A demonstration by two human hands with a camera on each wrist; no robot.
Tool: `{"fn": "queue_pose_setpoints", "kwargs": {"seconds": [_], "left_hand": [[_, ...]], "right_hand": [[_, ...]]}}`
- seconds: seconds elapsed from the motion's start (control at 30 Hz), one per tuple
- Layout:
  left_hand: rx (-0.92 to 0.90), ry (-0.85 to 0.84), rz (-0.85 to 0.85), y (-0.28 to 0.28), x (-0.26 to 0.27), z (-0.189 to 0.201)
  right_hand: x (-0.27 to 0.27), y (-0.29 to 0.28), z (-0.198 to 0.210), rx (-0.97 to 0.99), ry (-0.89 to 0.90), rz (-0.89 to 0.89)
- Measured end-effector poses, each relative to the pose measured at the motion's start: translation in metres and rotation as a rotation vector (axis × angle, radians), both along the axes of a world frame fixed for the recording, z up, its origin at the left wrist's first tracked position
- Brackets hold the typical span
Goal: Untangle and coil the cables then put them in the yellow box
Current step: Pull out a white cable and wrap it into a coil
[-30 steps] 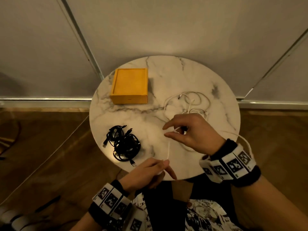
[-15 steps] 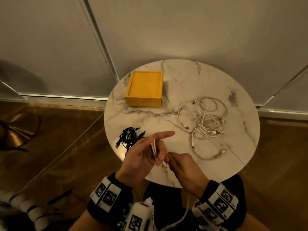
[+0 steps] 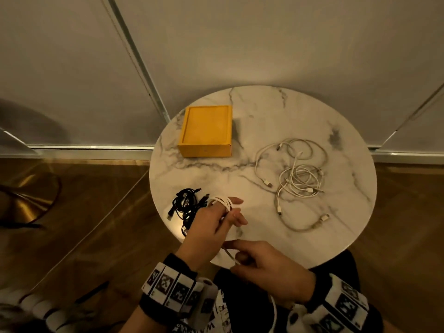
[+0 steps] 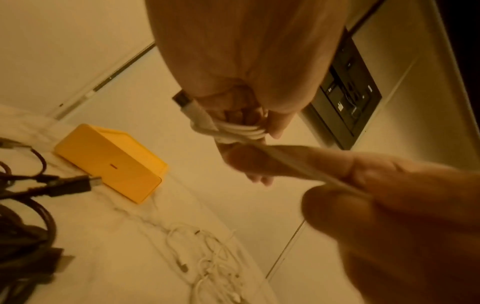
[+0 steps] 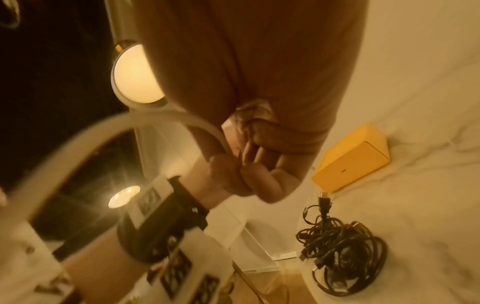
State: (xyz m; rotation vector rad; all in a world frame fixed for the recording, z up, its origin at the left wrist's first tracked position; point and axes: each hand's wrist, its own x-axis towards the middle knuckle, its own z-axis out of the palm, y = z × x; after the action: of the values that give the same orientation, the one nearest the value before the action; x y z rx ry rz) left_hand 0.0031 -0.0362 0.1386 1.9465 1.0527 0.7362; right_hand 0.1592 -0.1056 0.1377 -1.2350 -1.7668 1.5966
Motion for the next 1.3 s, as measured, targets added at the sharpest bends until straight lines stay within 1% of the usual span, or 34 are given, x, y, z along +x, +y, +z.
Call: {"fn": "queue_pose_setpoints", "kwargs": {"seconds": [0.03,0.07,0.13,0.17,0.2,0.27,0.33,0.4,0.47,0.5,0.63,0.67,0.73,0.8,0.9,0.97,1.07,1.2,1.3], "left_hand": [[-0.009,0.06,-0.051,0.001,-0.002,-0.002],[-0.02,0.136,-0.101,0.001,-0.003,-0.004],[-0.089,0.265,-0.186,0.0,-0.006,-0.006],[-0.175,0.259,-0.216,-0.002,-0.008,-0.006],[-0.285,0.206,-0.236,-0.004,-0.009,-0.006],[-0.502,0.099,-0.269,-0.009,-0.013,-0.004],[-0.627,0.06,-0.309,-0.013,-0.016,-0.003],[-0.656,0.032,-0.37,-0.017,-0.019,-0.002],[-0.697,-0.052,-0.428,-0.022,-0.021,0.001],[-0.74,-0.114,-0.433,-0.023,-0.021,0.002],[-0.9,-0.39,-0.352,-0.023,-0.021,-0.002],[-0.919,-0.464,-0.365,-0.023,-0.02,-0.003],[-0.937,-0.6,-0.428,-0.022,-0.021,-0.004],[-0.97,-0.671,-0.445,-0.021,-0.023,-0.005],[-0.996,-0.616,-0.279,-0.02,-0.026,-0.007],[-0.949,-0.58,-0.135,-0.022,-0.021,-0.009],[-0.853,-0.589,0.094,-0.024,-0.005,-0.006],[-0.664,-0.599,0.337,-0.018,0.011,-0.007],[-0.468,-0.526,0.445,-0.011,0.012,-0.011]], "right_hand": [[0.004,0.001,0.001,-0.019,0.02,-0.037],[0.009,0.003,0.002,0.01,0.002,-0.079],[0.021,0.009,0.006,0.173,-0.117,-0.111],[0.025,0.012,0.01,0.251,-0.163,-0.08],[0.03,0.014,0.013,0.306,-0.184,-0.036],[0.038,0.018,0.017,0.339,-0.158,0.013],[0.045,0.021,0.018,0.347,-0.127,-0.001],[0.05,0.024,0.018,0.332,-0.099,-0.018],[0.049,0.025,0.015,0.333,-0.093,-0.011],[0.046,0.025,0.013,0.346,-0.095,-0.014],[0.029,0.022,0.003,0.427,-0.082,-0.004],[0.023,0.021,0.001,0.411,-0.045,-0.002],[0.014,0.018,0.001,0.287,0.106,-0.029],[0.009,0.016,0.002,0.154,0.229,-0.077],[0.005,0.013,-0.005,0.097,0.257,-0.129],[0.002,0.013,-0.011,0.118,0.229,-0.212],[-0.005,0.018,-0.018,0.184,0.185,-0.35],[-0.01,0.027,-0.015,0.298,0.081,-0.441],[-0.009,0.029,-0.013,0.3,0.069,-0.514]]}}
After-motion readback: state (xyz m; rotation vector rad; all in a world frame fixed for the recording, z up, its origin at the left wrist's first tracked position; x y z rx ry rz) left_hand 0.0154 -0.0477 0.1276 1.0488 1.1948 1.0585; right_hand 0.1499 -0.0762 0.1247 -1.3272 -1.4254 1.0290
